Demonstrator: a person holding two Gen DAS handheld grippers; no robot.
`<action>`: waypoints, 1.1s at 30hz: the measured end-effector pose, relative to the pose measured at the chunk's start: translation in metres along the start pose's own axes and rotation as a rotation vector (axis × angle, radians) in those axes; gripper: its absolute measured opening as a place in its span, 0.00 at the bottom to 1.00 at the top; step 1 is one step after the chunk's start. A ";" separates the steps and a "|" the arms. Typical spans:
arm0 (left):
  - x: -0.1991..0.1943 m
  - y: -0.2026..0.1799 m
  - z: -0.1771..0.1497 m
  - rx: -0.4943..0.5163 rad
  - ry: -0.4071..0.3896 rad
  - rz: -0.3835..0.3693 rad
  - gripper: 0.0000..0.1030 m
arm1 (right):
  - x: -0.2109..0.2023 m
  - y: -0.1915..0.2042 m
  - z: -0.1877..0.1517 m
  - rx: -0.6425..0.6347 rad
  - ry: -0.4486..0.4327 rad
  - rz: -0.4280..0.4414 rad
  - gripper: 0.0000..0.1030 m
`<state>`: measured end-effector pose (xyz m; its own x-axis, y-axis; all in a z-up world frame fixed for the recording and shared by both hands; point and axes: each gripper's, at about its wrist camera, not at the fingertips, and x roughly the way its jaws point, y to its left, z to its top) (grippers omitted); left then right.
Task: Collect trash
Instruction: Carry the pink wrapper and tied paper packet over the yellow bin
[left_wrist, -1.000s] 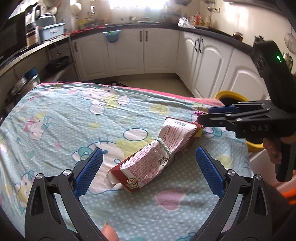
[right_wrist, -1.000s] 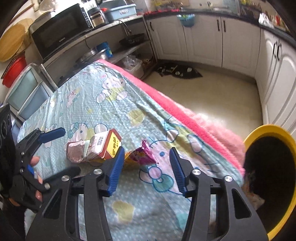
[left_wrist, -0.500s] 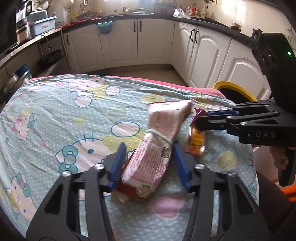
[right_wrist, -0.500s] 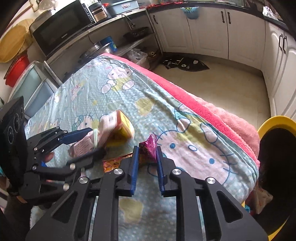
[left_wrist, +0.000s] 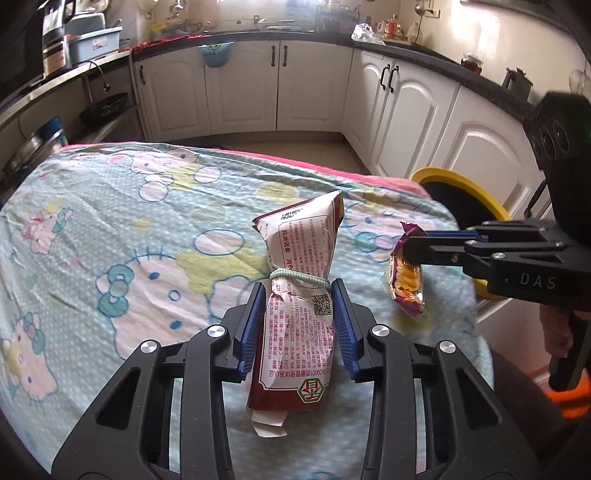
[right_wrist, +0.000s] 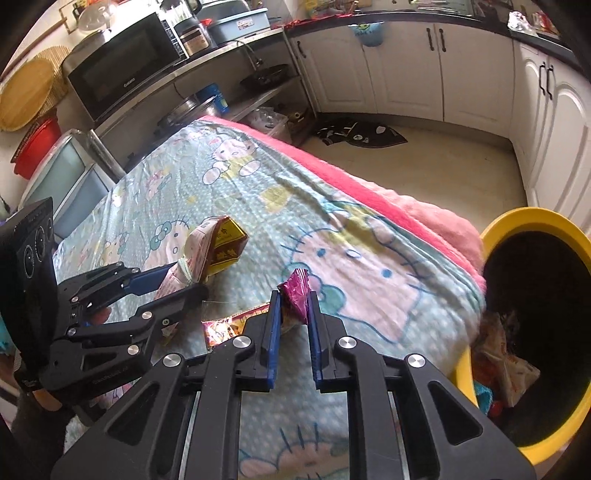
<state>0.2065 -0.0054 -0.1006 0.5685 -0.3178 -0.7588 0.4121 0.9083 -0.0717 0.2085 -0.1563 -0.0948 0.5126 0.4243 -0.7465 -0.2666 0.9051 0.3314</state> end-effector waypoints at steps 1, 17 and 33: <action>-0.001 -0.002 0.001 -0.009 -0.003 -0.007 0.28 | -0.004 -0.002 -0.002 0.004 -0.006 -0.002 0.13; -0.001 -0.073 0.031 0.025 -0.072 -0.099 0.28 | -0.074 -0.060 -0.021 0.098 -0.121 -0.087 0.13; 0.007 -0.131 0.068 0.038 -0.126 -0.180 0.28 | -0.131 -0.125 -0.029 0.226 -0.239 -0.212 0.13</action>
<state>0.2050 -0.1454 -0.0524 0.5665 -0.5074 -0.6493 0.5400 0.8238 -0.1726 0.1510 -0.3254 -0.0554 0.7195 0.1982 -0.6656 0.0385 0.9455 0.3232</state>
